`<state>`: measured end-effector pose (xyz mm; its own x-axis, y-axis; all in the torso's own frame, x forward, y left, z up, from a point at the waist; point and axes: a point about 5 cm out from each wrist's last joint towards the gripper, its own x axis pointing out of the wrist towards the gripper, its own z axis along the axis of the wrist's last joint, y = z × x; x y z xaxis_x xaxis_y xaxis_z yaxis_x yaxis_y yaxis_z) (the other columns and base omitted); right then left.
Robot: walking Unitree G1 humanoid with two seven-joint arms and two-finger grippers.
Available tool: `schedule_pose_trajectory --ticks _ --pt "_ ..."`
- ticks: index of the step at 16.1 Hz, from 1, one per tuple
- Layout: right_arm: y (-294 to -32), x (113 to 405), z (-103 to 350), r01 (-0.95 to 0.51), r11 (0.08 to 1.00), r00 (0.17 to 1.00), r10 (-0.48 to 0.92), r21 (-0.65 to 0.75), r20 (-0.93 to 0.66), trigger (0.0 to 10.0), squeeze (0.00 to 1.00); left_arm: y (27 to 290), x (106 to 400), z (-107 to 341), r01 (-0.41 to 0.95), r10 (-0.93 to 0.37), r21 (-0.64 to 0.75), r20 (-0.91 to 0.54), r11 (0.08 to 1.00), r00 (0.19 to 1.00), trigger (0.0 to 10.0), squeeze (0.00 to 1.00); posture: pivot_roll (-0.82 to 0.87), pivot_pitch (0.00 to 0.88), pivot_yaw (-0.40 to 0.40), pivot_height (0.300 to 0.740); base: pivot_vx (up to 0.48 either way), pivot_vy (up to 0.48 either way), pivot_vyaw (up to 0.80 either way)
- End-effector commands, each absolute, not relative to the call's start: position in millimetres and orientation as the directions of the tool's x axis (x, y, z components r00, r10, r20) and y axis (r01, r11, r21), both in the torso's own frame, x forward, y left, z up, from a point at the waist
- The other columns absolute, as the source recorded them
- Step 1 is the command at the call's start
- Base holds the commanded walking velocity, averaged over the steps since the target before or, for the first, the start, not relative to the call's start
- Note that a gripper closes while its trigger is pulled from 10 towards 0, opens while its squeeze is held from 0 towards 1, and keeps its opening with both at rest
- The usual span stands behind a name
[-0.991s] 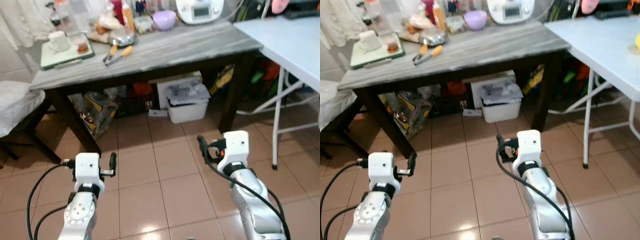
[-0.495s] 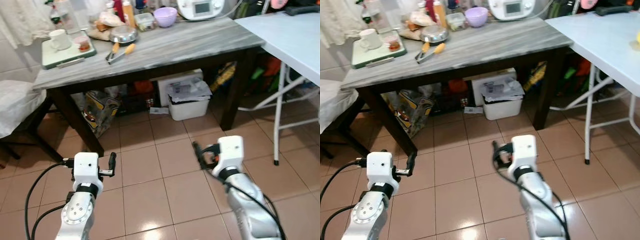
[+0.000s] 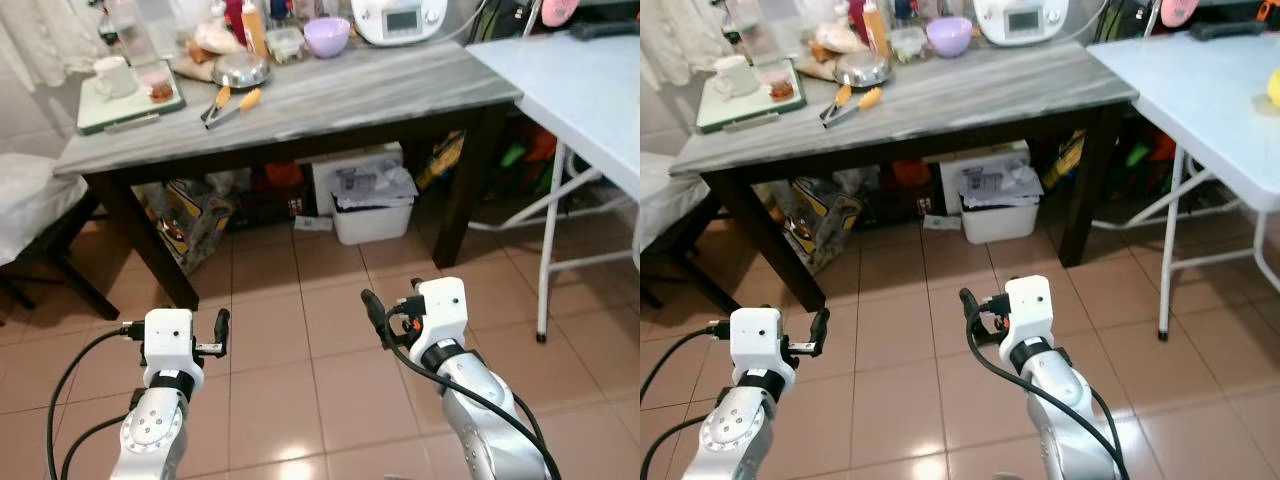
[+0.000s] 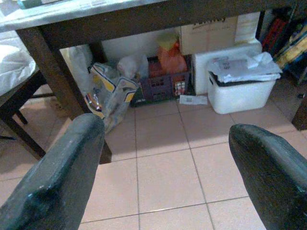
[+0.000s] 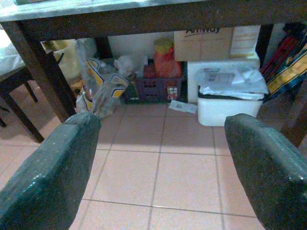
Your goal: Setting the table
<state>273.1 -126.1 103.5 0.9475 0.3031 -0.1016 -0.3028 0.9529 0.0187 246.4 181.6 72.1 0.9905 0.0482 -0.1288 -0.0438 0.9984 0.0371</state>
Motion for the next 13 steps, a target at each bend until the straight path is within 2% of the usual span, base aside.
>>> schedule_pose_trajectory --ticks 1,4,10,13 --pt "-129.3 272.7 104.1 -0.294 0.956 0.950 0.293 0.011 -0.108 10.0 0.00 184.5 244.5 70.8 -0.050 0.053 0.031 -0.137 0.998 0.989 10.0 0.00 -0.22 0.109 0.108 0.740 0.000 0.000 0.00" --pt "-129.3 272.4 104.4 -0.286 0.956 0.955 0.279 -0.060 -0.098 10.0 0.00 184.1 245.8 70.8 -0.049 0.053 0.032 -0.139 0.998 0.989 10.0 0.00 -0.23 0.113 0.108 0.740 0.000 0.000 0.00" --pt "-132.9 274.2 103.7 -0.262 0.965 0.959 0.261 0.009 -0.113 10.0 0.00 182.3 247.8 71.0 -0.033 0.036 0.030 -0.140 0.999 0.989 10.0 0.00 -0.22 0.112 0.111 0.740 0.000 0.000 0.00" --pt "-132.8 274.3 104.9 -0.259 0.966 0.961 0.258 -0.002 -0.096 10.0 0.00 182.5 247.2 70.1 -0.038 0.041 0.023 -0.143 0.999 0.989 10.0 0.00 -0.22 0.113 0.112 0.740 0.000 0.000 0.00"
